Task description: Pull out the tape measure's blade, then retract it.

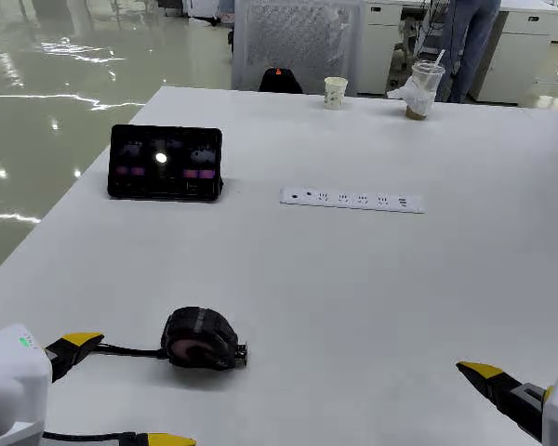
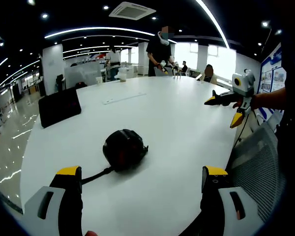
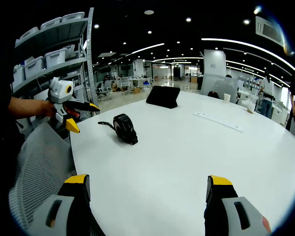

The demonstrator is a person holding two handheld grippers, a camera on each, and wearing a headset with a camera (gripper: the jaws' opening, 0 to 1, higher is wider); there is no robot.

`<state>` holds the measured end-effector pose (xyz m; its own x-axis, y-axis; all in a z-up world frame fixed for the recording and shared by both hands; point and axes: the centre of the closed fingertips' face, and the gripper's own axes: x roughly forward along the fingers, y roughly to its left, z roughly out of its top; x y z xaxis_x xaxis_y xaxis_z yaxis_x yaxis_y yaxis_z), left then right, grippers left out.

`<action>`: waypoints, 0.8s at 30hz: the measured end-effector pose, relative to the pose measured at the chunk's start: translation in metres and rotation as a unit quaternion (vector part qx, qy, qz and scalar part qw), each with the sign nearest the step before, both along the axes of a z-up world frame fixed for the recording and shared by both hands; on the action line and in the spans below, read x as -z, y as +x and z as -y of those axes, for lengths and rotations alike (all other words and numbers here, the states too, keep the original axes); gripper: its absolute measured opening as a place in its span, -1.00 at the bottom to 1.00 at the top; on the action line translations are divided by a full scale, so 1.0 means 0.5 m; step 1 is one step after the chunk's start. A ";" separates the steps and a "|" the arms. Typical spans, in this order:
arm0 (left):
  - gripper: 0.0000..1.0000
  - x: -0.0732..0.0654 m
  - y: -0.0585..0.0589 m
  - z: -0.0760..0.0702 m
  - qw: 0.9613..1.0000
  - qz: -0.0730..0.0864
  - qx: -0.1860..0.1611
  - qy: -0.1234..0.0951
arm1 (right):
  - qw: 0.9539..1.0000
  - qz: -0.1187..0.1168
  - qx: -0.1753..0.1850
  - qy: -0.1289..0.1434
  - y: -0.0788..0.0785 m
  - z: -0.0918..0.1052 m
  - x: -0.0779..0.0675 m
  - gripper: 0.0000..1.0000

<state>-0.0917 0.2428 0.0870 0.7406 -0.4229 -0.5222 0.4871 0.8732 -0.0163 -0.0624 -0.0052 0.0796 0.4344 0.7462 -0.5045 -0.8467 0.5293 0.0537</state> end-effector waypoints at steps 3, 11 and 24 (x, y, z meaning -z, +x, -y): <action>0.98 0.001 0.002 0.001 1.000 -0.002 0.004 0.002 | 1.000 0.000 -0.004 -0.003 0.001 -0.004 0.001 0.97; 0.98 0.004 0.008 0.000 1.000 -0.006 0.017 0.010 | 1.000 -0.002 -0.021 -0.012 0.004 -0.014 0.006 0.96; 0.98 0.009 0.028 -0.010 0.999 -0.015 0.034 0.021 | 0.998 0.004 -0.049 -0.027 0.029 -0.037 0.012 0.94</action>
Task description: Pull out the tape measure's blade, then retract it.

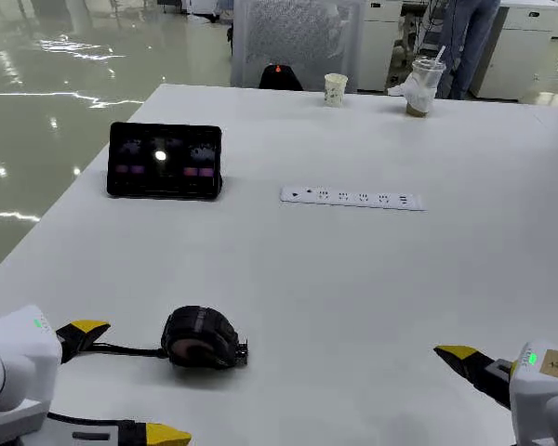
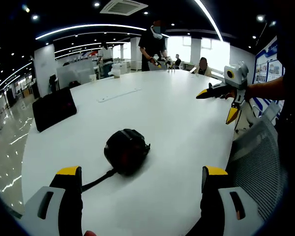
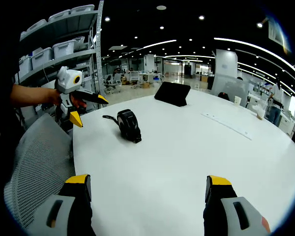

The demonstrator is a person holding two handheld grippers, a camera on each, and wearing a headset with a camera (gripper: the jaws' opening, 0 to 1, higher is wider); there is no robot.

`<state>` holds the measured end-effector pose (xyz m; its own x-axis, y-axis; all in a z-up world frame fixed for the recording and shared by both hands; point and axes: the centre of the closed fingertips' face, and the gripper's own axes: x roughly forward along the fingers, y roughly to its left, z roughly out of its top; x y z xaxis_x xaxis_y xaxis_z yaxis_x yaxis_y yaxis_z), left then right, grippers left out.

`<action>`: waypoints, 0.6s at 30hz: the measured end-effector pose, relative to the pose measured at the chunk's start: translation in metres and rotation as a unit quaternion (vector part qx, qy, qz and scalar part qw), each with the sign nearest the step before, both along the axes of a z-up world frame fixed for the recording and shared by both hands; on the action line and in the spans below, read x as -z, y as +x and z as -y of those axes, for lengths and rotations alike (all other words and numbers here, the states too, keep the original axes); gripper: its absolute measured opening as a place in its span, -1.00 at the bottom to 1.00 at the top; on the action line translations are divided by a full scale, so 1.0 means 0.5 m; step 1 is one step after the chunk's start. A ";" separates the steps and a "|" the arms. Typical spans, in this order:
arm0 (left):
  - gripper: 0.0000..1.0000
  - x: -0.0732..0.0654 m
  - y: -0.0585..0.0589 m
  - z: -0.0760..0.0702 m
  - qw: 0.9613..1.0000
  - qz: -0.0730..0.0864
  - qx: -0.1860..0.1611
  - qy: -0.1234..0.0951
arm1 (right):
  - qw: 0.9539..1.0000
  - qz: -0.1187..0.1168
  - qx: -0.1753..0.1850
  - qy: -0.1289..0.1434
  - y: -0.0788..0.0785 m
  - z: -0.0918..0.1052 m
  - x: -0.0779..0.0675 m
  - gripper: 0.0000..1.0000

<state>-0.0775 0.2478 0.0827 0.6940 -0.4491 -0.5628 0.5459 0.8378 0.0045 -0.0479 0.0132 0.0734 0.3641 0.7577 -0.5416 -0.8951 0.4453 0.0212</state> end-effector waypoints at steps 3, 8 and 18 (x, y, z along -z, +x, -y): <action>0.98 0.001 0.008 -0.001 1.000 -0.001 0.003 -0.001 | 1.000 0.010 -0.006 0.001 0.009 -0.005 -0.001 0.97; 0.98 0.005 0.022 0.000 1.000 -0.004 0.009 0.000 | 1.000 0.008 -0.018 -0.006 0.018 -0.017 0.007 0.98; 0.98 0.012 0.044 0.002 1.000 -0.012 0.027 0.008 | 0.999 0.009 -0.043 -0.017 0.045 -0.037 0.022 0.94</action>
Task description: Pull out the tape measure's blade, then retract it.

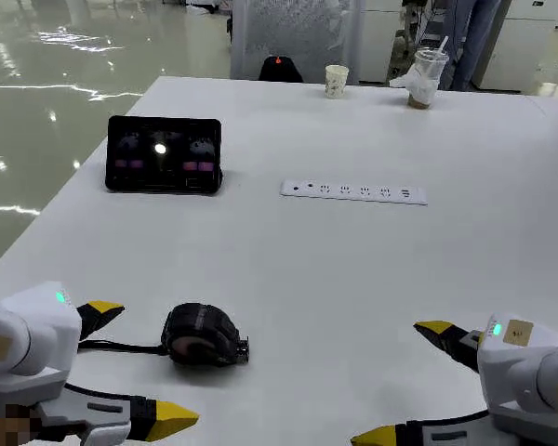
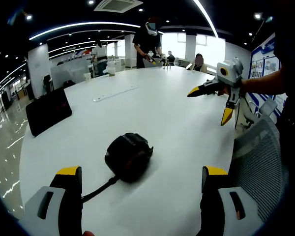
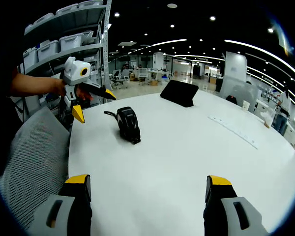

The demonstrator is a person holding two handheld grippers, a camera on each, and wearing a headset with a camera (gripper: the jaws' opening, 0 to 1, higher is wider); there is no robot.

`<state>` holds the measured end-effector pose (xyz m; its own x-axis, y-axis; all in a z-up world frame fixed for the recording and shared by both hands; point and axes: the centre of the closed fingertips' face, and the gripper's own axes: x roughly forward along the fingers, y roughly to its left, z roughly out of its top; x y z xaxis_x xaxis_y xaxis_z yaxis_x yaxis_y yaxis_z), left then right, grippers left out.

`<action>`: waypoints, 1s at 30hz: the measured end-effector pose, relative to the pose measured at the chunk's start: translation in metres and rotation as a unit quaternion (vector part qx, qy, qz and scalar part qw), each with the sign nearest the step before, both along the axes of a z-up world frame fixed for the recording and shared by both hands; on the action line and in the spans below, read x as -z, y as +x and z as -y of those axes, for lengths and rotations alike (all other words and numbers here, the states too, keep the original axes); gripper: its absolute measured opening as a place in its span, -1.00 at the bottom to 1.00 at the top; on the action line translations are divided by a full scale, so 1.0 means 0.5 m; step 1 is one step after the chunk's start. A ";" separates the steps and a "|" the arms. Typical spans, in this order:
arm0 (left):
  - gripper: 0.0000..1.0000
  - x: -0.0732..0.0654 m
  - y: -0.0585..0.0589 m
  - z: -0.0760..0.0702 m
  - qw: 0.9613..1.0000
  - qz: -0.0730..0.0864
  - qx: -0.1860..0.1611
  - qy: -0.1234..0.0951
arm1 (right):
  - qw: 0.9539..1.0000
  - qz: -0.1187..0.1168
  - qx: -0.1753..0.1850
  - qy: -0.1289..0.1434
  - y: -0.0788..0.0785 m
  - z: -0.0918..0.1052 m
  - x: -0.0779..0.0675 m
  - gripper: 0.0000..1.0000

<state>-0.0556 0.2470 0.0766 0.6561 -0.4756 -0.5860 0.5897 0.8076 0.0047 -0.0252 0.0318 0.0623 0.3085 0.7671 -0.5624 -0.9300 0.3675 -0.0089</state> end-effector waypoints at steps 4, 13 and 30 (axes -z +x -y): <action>0.96 0.003 0.009 0.000 1.000 -0.002 0.009 0.005 | 1.000 -0.001 -0.012 -0.004 0.009 -0.011 0.006 0.91; 0.80 0.015 0.029 -0.005 1.000 -0.007 0.020 0.017 | 0.998 0.005 -0.056 -0.011 0.022 -0.048 0.017 0.81; 0.32 0.030 0.051 0.004 0.996 -0.018 0.072 0.044 | 0.987 0.031 -0.151 -0.035 0.035 -0.113 0.044 0.41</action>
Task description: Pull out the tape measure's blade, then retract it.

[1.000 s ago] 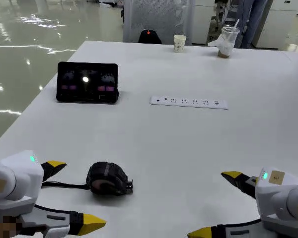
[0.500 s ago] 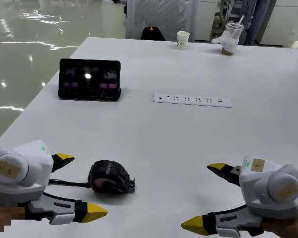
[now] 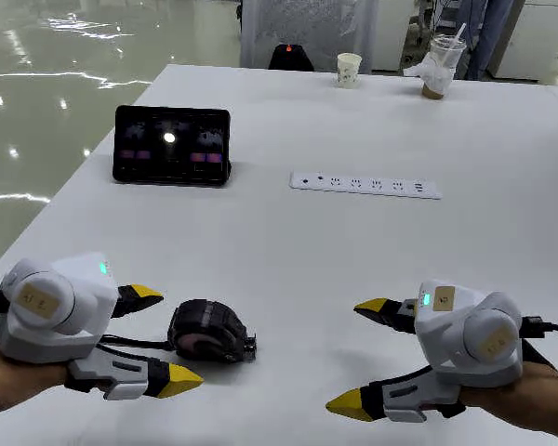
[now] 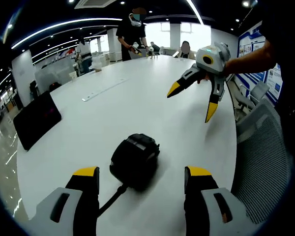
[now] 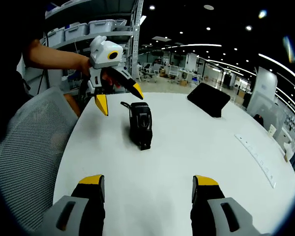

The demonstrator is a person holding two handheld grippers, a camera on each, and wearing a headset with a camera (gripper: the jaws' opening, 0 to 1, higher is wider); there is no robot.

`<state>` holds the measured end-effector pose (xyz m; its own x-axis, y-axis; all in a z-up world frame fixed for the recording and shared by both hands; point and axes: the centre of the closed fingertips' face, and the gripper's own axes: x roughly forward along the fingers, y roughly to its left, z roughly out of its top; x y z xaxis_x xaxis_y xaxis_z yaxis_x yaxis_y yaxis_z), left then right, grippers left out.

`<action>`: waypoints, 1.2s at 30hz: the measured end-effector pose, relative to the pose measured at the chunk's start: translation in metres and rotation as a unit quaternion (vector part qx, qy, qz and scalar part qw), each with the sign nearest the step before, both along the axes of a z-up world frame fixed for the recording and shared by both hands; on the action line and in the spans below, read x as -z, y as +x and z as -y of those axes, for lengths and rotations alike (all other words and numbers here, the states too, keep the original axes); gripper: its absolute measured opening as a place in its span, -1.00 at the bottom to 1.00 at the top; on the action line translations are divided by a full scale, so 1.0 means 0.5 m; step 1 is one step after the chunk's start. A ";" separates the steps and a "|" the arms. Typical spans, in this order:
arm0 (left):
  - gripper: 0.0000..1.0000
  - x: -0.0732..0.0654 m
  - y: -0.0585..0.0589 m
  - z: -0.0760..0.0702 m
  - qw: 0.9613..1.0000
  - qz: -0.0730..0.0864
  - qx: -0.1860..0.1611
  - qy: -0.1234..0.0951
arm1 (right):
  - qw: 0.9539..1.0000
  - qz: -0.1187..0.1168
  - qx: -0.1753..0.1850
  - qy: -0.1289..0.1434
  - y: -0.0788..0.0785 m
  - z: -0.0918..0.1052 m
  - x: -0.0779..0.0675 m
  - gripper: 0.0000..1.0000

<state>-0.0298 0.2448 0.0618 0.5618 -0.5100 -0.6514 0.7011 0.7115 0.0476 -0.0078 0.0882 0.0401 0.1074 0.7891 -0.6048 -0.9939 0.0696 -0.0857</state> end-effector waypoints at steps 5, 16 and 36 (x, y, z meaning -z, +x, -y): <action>0.23 0.006 0.005 -0.002 1.000 -0.004 0.012 0.012 | 1.000 0.005 -0.021 -0.006 0.002 -0.022 0.008 0.29; 0.00 0.021 0.018 -0.010 0.997 -0.019 0.058 0.050 | 0.998 0.014 -0.061 -0.016 0.014 -0.073 0.019 -0.01; -0.26 0.054 0.053 -0.027 0.986 -0.047 0.132 0.092 | 0.990 0.039 -0.128 -0.042 0.017 -0.154 0.046 -0.42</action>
<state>-0.0034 0.2584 0.0347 0.3583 -0.4982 -0.7896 0.8682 0.4887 0.0856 0.0005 0.1654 0.0169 -0.0408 0.7444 -0.6665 -0.9682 -0.1943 -0.1578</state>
